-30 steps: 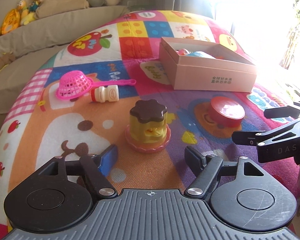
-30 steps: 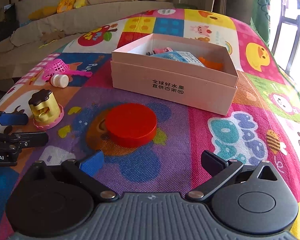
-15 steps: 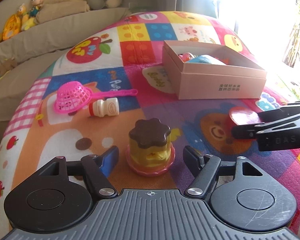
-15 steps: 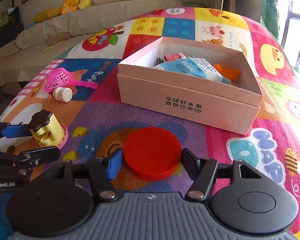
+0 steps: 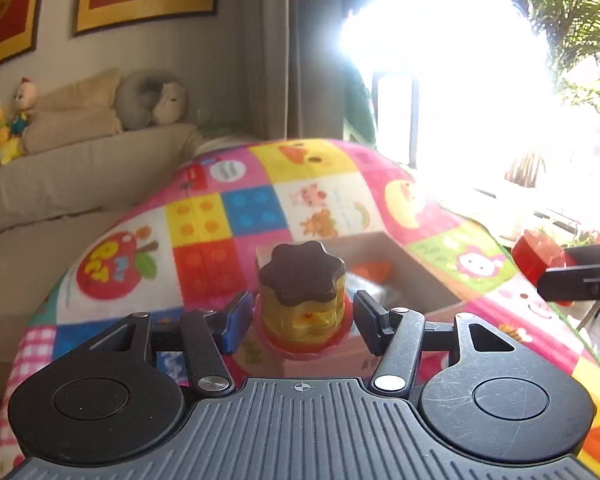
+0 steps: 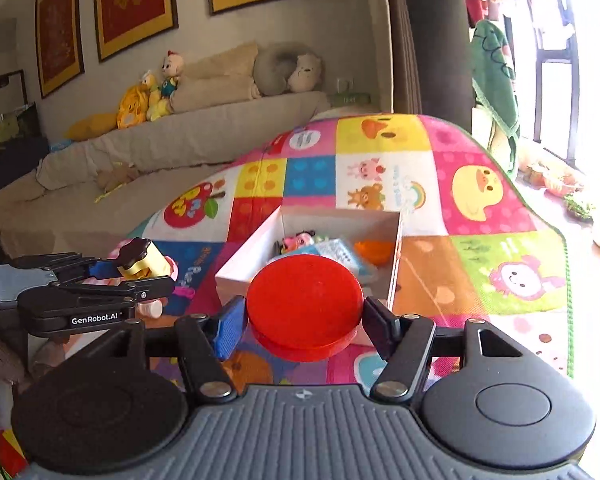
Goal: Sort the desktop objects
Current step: 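Carry the pudding toy into the box with the left tool while the right tool carries the red lid there, then move the right tool toward the pink strainer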
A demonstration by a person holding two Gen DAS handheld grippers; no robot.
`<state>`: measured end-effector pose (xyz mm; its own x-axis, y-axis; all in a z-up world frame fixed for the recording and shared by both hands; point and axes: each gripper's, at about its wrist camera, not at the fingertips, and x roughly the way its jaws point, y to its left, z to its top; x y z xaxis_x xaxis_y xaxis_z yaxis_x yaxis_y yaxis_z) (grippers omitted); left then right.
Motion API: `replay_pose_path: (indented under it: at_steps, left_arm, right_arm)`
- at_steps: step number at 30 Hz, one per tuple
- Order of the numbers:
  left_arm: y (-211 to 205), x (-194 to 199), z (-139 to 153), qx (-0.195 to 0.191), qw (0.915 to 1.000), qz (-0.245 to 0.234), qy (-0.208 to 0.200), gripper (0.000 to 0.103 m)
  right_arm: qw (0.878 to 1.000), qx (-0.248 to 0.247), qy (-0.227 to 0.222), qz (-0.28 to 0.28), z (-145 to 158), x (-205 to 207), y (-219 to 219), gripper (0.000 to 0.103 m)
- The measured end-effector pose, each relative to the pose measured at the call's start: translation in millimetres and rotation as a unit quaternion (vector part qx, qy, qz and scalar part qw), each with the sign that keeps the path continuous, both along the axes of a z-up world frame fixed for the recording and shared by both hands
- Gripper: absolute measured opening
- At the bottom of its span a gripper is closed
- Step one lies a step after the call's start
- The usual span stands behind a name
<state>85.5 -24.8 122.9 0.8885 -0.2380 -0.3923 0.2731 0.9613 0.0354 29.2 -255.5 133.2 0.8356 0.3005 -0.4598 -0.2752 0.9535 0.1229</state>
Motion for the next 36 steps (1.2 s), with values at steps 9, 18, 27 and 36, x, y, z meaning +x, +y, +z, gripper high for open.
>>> replay_pose_path:
  at_steps: [9,18,27,36]
  left_arm:
    - [-35.3,58.2,0.8,-0.026,0.9994,-0.017,0.018,0.081]
    - [38.5,-5.6,-80.0,0.000,0.9922,0.060,0.109,0.093]
    - [91.7,-51.3,-105.8,-0.006,0.9840,0.134,0.117,0.097]
    - [122.3,-67.7,-109.0,-0.029,0.9782,0.184,0.092,0.100]
  right_arm:
    - [0.999,-0.004,0.015,-0.034,-15.5,8.5,-20.2,0.064]
    - [0.998,-0.008,0.050,-0.039,-37.5,35.3,-20.1,0.064]
    - [0.997,-0.029,0.070,-0.001,-19.0,150.6,42.8,0.064]
    - [0.995,-0.028,0.092,-0.039,-35.5,234.5,81.1,0.082]
